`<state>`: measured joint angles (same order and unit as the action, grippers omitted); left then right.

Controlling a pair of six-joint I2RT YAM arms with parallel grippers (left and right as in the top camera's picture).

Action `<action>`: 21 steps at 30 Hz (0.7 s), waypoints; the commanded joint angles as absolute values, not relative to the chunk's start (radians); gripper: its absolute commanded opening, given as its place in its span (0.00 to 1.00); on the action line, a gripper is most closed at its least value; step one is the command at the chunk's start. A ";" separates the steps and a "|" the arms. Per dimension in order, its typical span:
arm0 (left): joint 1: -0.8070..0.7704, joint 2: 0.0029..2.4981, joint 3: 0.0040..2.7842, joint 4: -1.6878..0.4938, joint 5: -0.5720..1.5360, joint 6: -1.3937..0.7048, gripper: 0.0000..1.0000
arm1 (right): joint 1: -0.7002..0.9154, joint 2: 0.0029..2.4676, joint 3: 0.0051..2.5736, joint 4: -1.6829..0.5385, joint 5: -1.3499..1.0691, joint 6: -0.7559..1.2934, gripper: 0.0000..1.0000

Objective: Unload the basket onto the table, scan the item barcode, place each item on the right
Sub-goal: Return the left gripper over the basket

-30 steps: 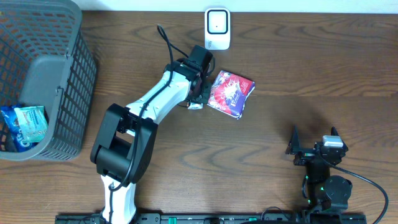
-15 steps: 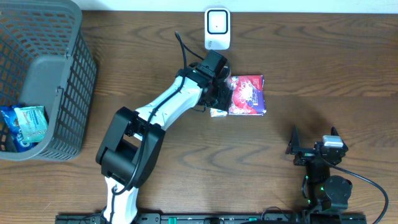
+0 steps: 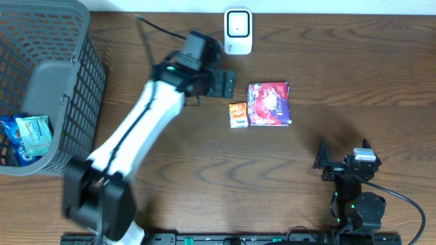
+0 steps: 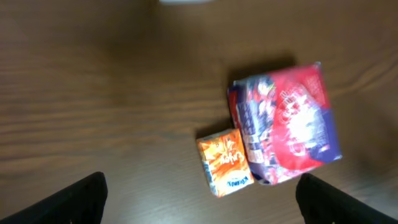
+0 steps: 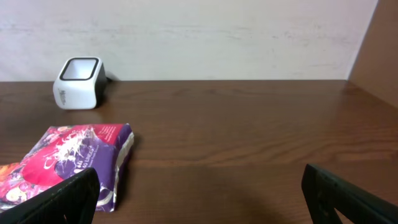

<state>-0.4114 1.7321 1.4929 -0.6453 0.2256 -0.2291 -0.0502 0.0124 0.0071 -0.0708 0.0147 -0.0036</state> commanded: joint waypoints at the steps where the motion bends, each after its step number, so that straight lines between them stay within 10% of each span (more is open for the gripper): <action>1: -0.345 1.607 1.504 -0.681 0.204 -0.223 0.98 | -0.045 0.009 0.006 -0.075 0.009 0.014 0.99; 21: 0.231 1.212 1.504 -0.908 0.107 -0.223 0.98 | -0.045 0.009 0.006 -0.075 0.009 0.014 0.99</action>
<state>0.1902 1.2114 1.4929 -0.8986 0.1165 -0.2291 -0.0502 0.0124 0.0071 -0.0704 0.0147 -0.0036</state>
